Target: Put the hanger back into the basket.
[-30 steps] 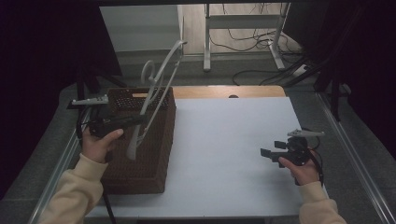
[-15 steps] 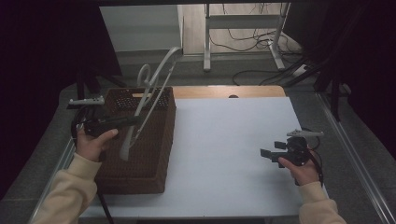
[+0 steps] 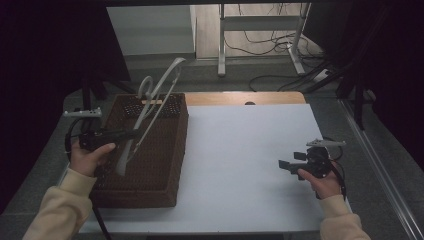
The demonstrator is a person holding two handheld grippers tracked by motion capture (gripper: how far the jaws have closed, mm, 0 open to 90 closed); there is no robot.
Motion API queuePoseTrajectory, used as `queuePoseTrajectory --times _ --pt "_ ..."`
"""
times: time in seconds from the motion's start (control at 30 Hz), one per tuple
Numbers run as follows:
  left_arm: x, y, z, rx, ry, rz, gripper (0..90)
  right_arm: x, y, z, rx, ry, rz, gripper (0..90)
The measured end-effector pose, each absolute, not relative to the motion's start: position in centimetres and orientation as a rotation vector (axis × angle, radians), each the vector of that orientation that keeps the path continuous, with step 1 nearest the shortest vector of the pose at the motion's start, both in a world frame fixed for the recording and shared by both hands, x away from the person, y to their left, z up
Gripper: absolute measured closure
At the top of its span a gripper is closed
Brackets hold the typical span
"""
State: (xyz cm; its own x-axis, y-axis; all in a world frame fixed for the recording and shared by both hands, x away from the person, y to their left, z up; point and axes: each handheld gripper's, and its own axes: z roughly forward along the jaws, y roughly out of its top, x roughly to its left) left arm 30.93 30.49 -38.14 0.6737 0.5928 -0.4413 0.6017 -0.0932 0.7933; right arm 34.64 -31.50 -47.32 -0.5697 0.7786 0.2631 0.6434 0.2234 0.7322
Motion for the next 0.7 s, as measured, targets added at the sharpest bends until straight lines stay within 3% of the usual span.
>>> queuePoseTrajectory --times 0.7 --pt "30.5 33.2 -39.5 1.803 0.961 -0.008 82.0 34.7 -31.6 -47.5 1.376 2.325 1.255 15.1"
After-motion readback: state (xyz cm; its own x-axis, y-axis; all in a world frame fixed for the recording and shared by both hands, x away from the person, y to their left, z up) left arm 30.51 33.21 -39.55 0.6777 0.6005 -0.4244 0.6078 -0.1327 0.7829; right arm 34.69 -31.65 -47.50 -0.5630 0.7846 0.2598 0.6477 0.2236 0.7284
